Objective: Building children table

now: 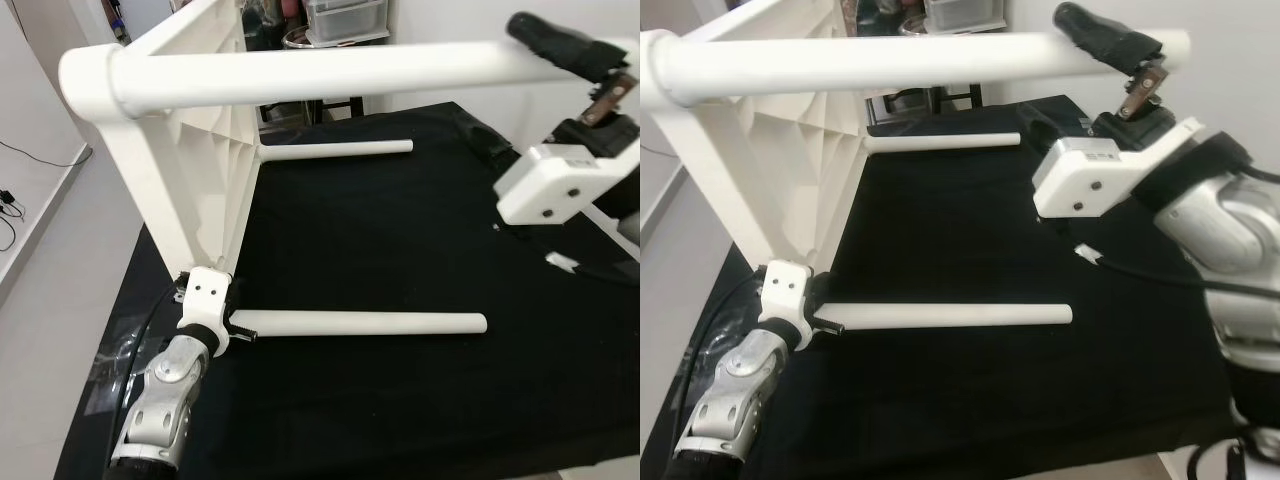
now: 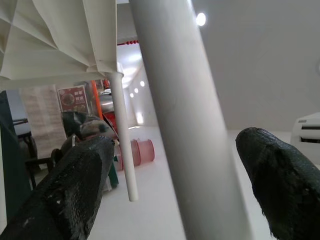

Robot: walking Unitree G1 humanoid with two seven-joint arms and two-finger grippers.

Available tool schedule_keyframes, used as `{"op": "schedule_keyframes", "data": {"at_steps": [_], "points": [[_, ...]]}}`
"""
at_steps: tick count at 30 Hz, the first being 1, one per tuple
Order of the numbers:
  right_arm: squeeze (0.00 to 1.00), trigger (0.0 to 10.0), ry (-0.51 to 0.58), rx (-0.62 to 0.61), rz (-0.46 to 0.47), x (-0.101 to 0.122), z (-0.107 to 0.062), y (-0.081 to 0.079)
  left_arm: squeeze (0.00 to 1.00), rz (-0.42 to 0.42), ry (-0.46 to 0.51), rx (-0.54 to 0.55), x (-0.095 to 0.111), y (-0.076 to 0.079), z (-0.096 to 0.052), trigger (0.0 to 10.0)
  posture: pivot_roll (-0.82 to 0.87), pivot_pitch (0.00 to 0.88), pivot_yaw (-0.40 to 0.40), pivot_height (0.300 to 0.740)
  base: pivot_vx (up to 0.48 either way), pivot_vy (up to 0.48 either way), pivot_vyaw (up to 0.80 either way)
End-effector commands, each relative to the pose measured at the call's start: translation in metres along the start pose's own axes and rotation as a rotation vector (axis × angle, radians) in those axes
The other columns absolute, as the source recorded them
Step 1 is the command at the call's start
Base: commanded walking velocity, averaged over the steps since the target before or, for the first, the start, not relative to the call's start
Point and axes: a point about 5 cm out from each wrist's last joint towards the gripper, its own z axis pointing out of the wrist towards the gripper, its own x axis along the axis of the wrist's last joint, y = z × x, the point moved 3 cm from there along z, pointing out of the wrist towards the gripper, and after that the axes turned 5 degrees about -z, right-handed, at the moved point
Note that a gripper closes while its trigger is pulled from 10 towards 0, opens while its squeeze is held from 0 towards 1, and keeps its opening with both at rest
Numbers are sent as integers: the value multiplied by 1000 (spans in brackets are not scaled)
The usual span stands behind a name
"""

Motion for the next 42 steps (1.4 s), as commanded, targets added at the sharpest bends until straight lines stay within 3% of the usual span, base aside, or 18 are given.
{"op": "schedule_keyframes", "data": {"at_steps": [1, 8, 9, 10, 11, 20, 28, 33, 37, 39, 42], "points": [[0, 10000, 7, 24, -3, 1, 6, -5, 0, -8, -23, 39, -6, -9, -3, 10000, -122, 10, 47, 740, 0, 0, 0], [0, 10000, -17, -15, -12, -4, 19, 3, 0, -11, -24, 54, -6, -12, -5, 10000, -121, 17, 42, 740, 0, 0, 0], [0, 2471, -23, -17, -11, -6, 20, 4, 0, -11, -24, 55, -6, -12, -5, 10000, -120, 19, 42, 740, 0, 0, 0], [0, 2471, -30, -15, -12, -7, 20, 5, 0, -11, -24, 56, -6, -12, -5, 10000, -120, 20, 40, 740, 0, 0, 0], [0, 0, -41, -13, -10, -10, 20, 5, 0, -11, -24, 60, -7, -13, -6, 10000, -120, 22, 39, 740, 0, 0, 0], [0, 0, -72, -9, -5, -15, 20, 7, 0, -13, -21, 84, -6, -17, -6, 10000, -123, 31, 35, 740, 0, 0, 0], [0, 0, -91, -1, 23, -18, 20, 3, 0, -11, -34, 169, -8, -32, -6, 10000, -124, 36, 32, 740, 0, 0, 0], [0, 0, -136, 10, 59, -26, 17, -5, 0, 14, 54, 230, 6, -40, -8, 10000, -124, 37, 31, 740, 0, 0, 0], [0, 0, -257, 12, 71, -46, 7, -10, 0, 15, 135, 392, 20, -69, -17, 10000, -122, 45, 24, 740, 0, 0, 0], [0, 0, -283, 14, 71, -51, 4, -11, 0, 14, 138, 415, 21, -73, -19, 10000, -120, 46, 21, 740, 0, 0, 0], [0, 0, -449, 39, 64, -82, -18, -16, 0, 18, 163, 528, 26, -98, -30, 10000, -113, 49, 9, 740, 0, 0, 0]]}}
